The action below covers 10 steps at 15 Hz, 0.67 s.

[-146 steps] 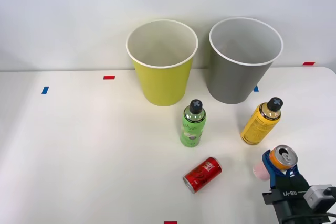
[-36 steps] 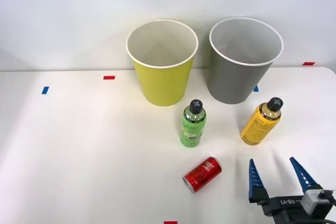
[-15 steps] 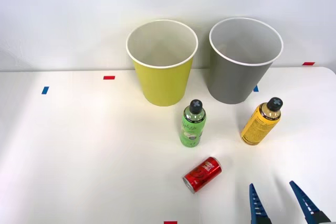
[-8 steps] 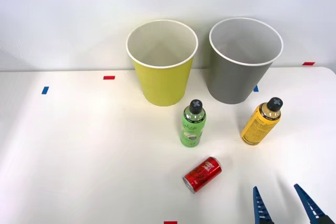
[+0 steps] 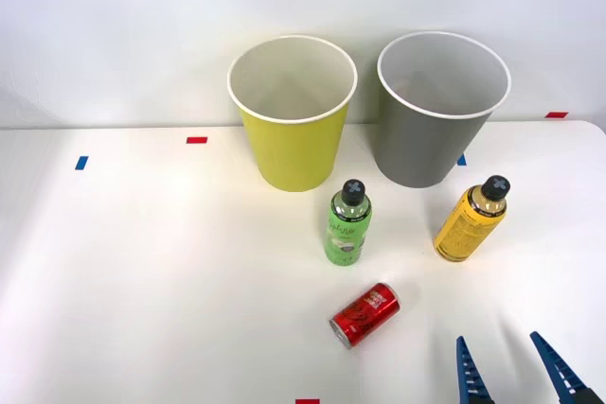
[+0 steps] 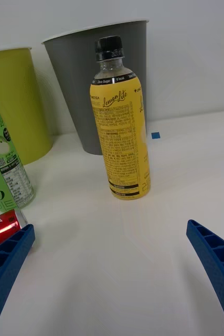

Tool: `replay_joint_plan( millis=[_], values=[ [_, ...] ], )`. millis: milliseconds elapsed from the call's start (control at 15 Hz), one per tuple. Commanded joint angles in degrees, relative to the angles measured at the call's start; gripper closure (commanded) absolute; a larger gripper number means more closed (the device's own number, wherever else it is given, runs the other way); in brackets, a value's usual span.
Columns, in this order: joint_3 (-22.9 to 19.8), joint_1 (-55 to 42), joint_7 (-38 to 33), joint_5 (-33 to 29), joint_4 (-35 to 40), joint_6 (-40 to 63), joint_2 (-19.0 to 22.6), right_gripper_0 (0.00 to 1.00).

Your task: Put cans in the gray bin, plastic bottles in the light green bin

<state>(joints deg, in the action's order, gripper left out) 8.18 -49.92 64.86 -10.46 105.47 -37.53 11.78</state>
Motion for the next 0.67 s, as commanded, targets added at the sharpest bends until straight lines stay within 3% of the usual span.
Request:
replay_joint_plan(
  millis=[67, 667],
  values=[
    [0.00, 0.00, 0.01, 0.00, 0.00, 0.00, 0.00, 0.00],
    [0.00, 0.00, 0.01, 0.00, 0.00, 0.00, 0.00, 0.00]
  ],
)
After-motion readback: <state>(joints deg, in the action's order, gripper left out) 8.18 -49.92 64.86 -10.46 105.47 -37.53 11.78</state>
